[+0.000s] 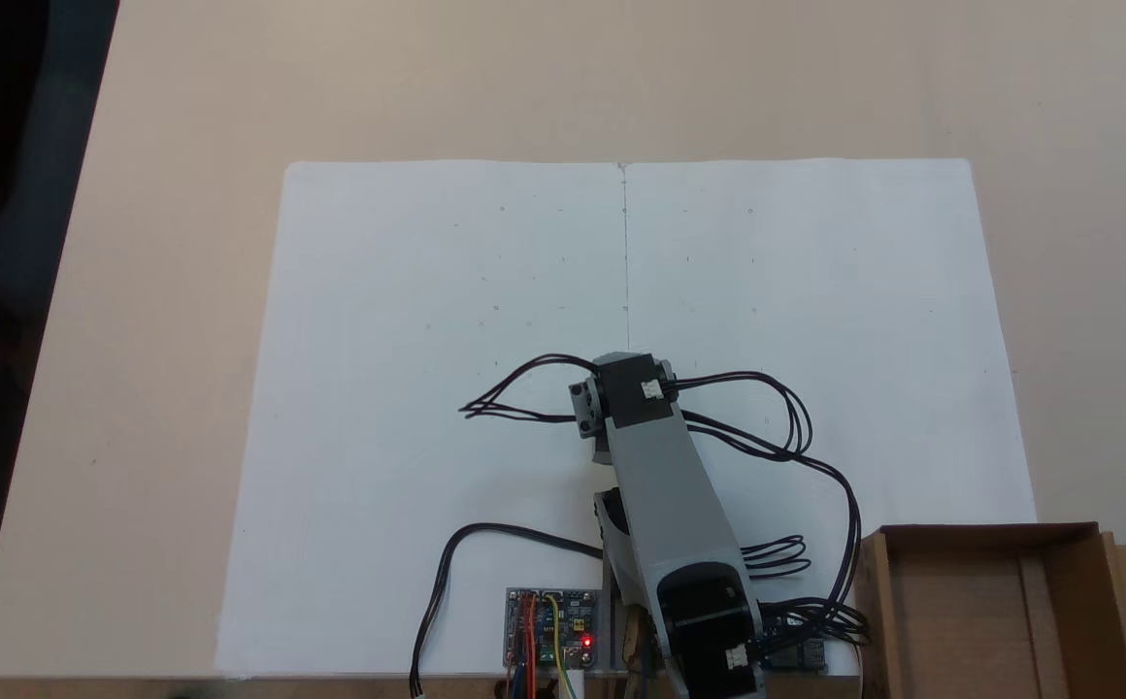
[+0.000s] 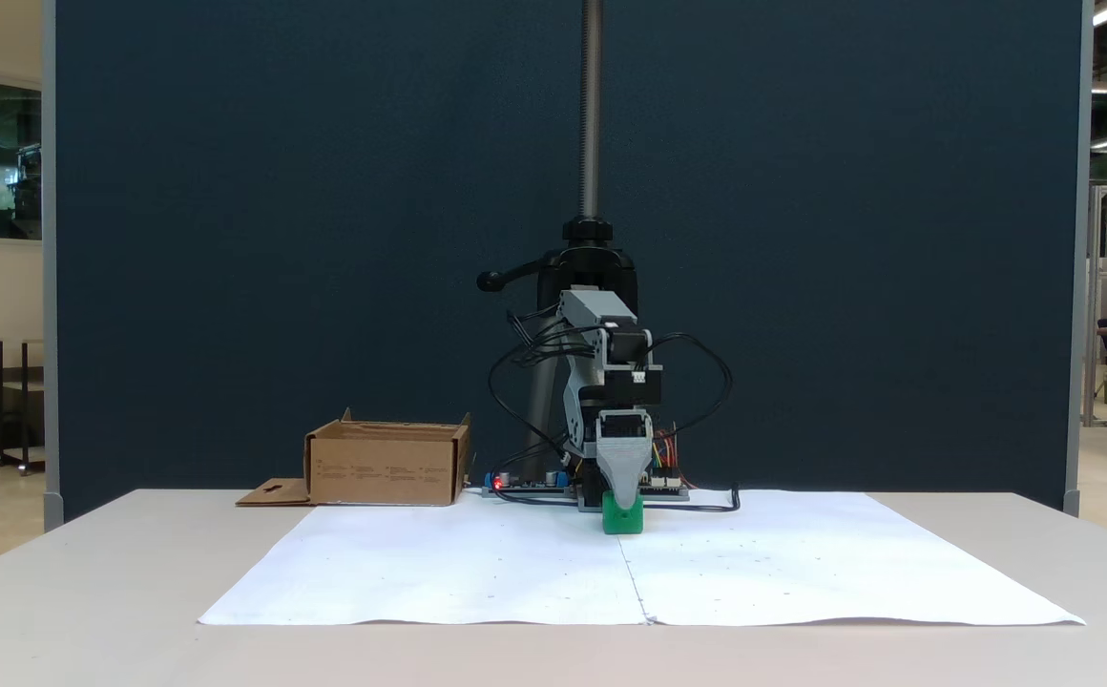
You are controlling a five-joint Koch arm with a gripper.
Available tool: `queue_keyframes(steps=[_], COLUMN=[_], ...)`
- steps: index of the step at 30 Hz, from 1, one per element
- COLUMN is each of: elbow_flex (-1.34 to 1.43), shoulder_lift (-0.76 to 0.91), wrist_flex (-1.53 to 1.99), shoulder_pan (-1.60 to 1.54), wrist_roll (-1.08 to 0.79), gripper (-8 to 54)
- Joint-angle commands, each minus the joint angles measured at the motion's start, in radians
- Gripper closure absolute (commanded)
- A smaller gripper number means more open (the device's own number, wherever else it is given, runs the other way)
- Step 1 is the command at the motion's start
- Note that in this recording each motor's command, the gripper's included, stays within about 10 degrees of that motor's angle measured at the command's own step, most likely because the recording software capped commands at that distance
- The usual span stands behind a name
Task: Grasp a green dice and put it in the bin.
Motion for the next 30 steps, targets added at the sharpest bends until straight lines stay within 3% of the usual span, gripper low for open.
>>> queue_keyframes(steps=[1,30], elbow_flex=[-0.002,0.052], shoulder_lift=[0.109,0.023], wrist_flex=[-0.046,-0.202], shoulder_pan=[-0.002,0.028], wrist_roll=[-0.017,-0.103], gripper=[2.3,3.4])
